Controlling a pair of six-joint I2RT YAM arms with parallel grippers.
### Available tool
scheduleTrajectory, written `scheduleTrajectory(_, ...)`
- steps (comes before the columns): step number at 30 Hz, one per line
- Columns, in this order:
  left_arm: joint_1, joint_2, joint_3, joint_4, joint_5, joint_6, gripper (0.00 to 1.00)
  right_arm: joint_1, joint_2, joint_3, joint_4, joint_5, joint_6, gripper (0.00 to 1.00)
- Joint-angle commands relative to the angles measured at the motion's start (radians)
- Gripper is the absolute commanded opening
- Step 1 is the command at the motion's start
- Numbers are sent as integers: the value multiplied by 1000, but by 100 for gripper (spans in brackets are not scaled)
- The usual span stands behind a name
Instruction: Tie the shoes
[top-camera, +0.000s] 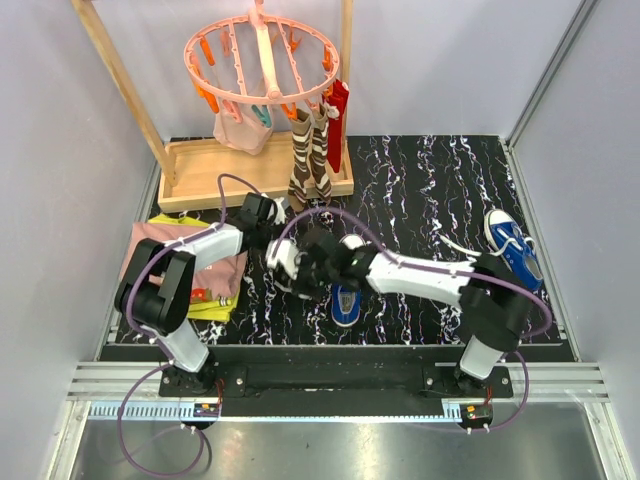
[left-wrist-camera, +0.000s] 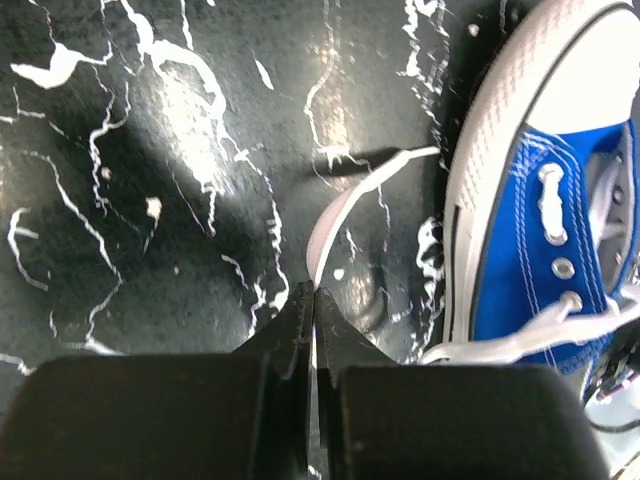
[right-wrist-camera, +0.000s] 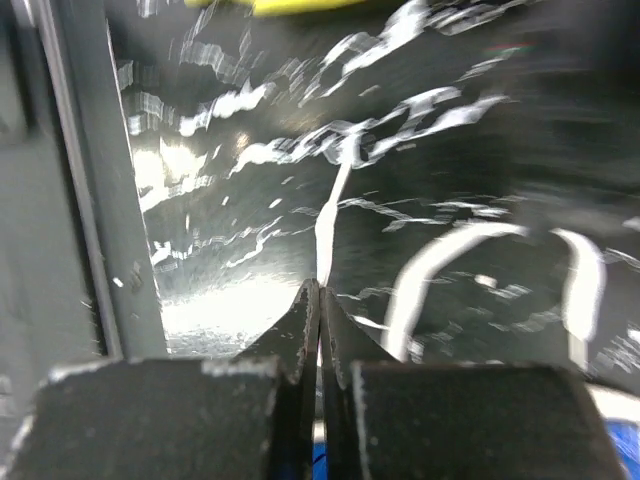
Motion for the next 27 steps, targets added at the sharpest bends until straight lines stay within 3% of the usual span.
scheduleTrajectory(1, 2, -119, 8, -27, 44, 47, 0, -98, -115, 102, -153, -129, 175, 0)
scheduleTrajectory(10, -29, -286, -80, -243, 27, 95, 0, -238, -325, -30, -308, -189, 224, 0)
scheduleTrajectory(18, -30, -318, -206, -228, 33, 58, 4, -303, -471, -179, -362, -185, 317, 0)
scheduleTrajectory(21, -30, -286, -190, -225, 44, 69, 8, -332, -479, -202, -359, -192, 350, 0)
scheduleTrajectory(27, -29, -329, -138, -164, 148, 175, 32, -381, -464, -207, -358, -204, 382, 0)
